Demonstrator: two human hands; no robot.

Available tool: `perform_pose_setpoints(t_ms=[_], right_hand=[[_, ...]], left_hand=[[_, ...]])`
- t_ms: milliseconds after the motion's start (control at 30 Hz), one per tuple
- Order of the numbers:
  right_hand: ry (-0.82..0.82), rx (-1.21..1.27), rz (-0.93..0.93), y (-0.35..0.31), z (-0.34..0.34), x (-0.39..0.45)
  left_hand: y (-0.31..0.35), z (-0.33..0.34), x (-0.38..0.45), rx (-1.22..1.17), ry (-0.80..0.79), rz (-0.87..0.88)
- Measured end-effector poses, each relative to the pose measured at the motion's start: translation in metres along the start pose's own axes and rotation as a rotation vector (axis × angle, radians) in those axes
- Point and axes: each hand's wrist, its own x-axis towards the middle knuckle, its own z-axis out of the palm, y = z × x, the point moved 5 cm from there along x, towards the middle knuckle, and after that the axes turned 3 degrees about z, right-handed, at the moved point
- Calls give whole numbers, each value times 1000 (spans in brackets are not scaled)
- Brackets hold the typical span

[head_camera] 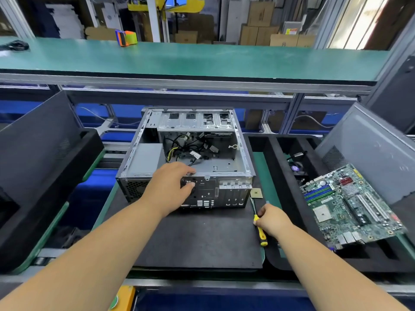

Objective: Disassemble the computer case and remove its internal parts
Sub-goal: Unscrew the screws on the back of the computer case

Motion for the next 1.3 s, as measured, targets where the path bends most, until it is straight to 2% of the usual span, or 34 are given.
perform_pose_setpoints(t_ms=[167,233,333,400,500,600,700,800,900,1133,1300], right_hand=[[30,146,33,3,-3,0],[39,384,96,7,-8,2],[-1,895,218,12,-18,0],[20,1049,202,4,-34,1],[92,1151,91,-20,-68,-5],[198,1010,-64,-45,-94,-15],[321,691,-350,-80,-104,-34],[276,463,-495,-103,-98,-45],[149,501,-497,-106,-88,-45],[213,536,-473,-101,-91,-36],[257,569,-425,-95,-96,-22]], left_hand=[[-3,1,1,10,-15,13],[-4,0,3,15,-21,20],[-6,-1,6,43,-42,38],[-9,-2,10,77,-79,40],[-16,-3,16,112,-150,19],[-20,-1,22,95,-218,-14],[-20,3,26,70,-253,-40],[-21,6,30,91,-271,-7],[-24,5,30,63,-269,2],[-36,3,41,-181,-338,-124],[-32,9,55,-200,-365,-115]])
